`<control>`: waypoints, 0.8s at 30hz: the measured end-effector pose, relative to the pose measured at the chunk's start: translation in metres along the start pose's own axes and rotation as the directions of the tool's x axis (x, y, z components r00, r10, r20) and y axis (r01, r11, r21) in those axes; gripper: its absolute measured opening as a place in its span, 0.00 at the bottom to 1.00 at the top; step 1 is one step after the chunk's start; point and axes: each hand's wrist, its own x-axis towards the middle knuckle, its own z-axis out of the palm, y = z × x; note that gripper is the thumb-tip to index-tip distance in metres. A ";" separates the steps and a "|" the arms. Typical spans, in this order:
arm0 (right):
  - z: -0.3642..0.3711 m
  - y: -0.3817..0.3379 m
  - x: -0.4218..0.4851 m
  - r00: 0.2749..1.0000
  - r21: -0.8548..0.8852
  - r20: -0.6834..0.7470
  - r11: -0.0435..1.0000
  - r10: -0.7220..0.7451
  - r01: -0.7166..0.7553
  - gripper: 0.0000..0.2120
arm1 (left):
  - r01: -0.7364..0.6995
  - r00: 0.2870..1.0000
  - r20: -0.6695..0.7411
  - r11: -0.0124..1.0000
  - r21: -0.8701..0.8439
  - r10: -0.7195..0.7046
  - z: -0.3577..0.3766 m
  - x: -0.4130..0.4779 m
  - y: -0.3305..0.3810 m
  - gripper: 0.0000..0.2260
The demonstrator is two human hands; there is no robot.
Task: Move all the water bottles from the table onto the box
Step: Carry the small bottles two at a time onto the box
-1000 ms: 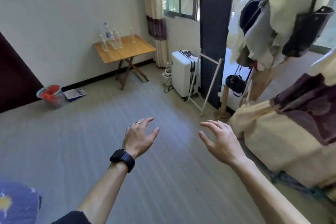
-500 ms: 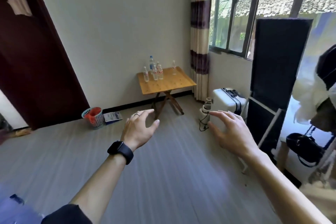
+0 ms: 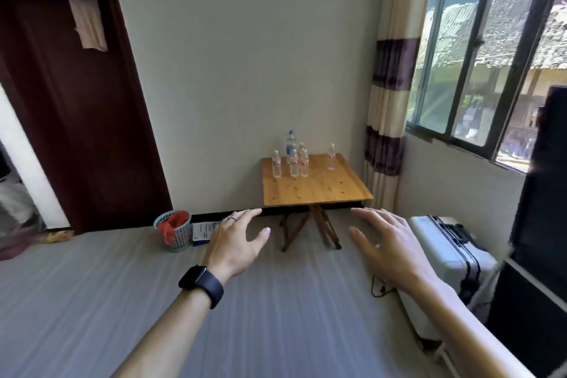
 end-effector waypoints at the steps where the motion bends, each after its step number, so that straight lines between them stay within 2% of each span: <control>1: 0.011 0.004 0.021 1.000 -0.002 -0.003 1.000 -0.002 0.002 0.23 | -0.001 1.000 -0.003 1.000 0.002 0.001 0.006 0.021 -0.009 0.20; 13: 0.109 0.058 0.251 0.998 0.010 -0.047 0.999 0.031 -0.030 0.22 | -0.057 0.997 0.053 0.998 0.005 0.057 0.074 0.279 -0.075 0.21; 21: 0.181 0.143 0.407 0.998 0.088 -0.015 0.994 0.062 -0.060 0.22 | -0.030 0.999 0.042 0.999 -0.029 0.031 0.166 0.443 -0.100 0.20; 24: 0.209 0.176 0.466 0.998 0.107 0.028 0.993 0.053 -0.055 0.23 | 0.022 0.999 0.028 0.999 -0.047 -0.021 0.201 0.496 -0.111 0.19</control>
